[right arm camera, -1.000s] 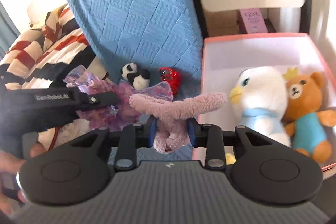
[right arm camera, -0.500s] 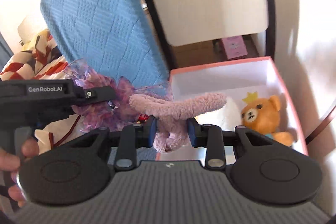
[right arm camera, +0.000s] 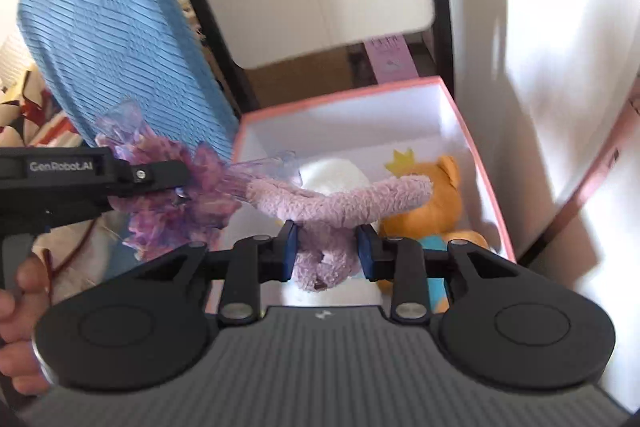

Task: Organize objects
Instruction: 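Move both held items over the pink box with both grippers, then open the left gripper over the box while the right gripper releases the comb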

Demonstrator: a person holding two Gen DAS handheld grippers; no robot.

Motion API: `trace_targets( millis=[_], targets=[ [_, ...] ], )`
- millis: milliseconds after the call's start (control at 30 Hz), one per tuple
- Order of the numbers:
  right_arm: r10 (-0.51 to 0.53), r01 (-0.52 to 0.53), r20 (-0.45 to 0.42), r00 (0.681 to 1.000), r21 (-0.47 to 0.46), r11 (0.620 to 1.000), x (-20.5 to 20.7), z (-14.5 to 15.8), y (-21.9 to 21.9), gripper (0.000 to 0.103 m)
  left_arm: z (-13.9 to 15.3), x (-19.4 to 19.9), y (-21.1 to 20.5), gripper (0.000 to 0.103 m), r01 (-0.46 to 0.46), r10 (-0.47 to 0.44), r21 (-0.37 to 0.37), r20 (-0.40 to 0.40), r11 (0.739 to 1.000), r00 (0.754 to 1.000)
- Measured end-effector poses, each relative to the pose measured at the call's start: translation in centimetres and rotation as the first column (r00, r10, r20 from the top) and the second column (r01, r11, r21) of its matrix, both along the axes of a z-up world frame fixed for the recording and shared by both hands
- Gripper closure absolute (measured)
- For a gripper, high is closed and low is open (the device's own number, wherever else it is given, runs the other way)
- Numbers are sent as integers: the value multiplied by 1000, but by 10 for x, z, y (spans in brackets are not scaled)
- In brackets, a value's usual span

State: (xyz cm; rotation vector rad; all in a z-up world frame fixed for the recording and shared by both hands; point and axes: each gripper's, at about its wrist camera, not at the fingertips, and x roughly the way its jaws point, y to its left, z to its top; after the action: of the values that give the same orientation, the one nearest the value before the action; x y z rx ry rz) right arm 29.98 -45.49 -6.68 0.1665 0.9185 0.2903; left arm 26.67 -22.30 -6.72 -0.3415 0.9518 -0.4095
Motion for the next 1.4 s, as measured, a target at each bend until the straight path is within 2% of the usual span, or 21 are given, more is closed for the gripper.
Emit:
trace_targets(
  millis=[367, 600, 667, 733, 767, 800, 967, 1400],
  targets=[
    [-21, 19, -87, 996, -22, 1000, 0, -49, -21, 69, -52, -2, -19, 85, 22, -18, 50, -94, 999, 995],
    [-37, 32, -94, 995, -54, 998, 0, -56, -29, 68, -64, -4, -24, 84, 40, -33, 59, -120, 997, 992],
    [-43, 37, -84, 996, -70, 997, 0, -54, -29, 66, -60, -5, -24, 83, 43, -36, 59, -115, 997, 993],
    [-54, 47, -75, 996, -92, 995, 1, -51, -29, 58, -59, -2, -26, 72, 58, -50, 60, -126, 997, 991],
    [-62, 54, -68, 996, -103, 993, 1, -49, -30, 48, -57, -2, -26, 58, 63, -54, 66, -136, 996, 989],
    [-65, 58, -58, 996, -108, 992, 1, -46, -30, 46, -55, -1, -26, 47, 63, -52, 78, -137, 995, 989],
    [-68, 66, -18, 998, -102, 993, -4, -26, -25, 47, -32, -7, -21, 28, 53, -44, 110, -85, 992, 995],
    [-51, 59, 121, 991, -70, 996, -55, 50, -2, 47, 45, -52, 17, 27, 55, -63, 123, 68, 991, 996]
  ],
)
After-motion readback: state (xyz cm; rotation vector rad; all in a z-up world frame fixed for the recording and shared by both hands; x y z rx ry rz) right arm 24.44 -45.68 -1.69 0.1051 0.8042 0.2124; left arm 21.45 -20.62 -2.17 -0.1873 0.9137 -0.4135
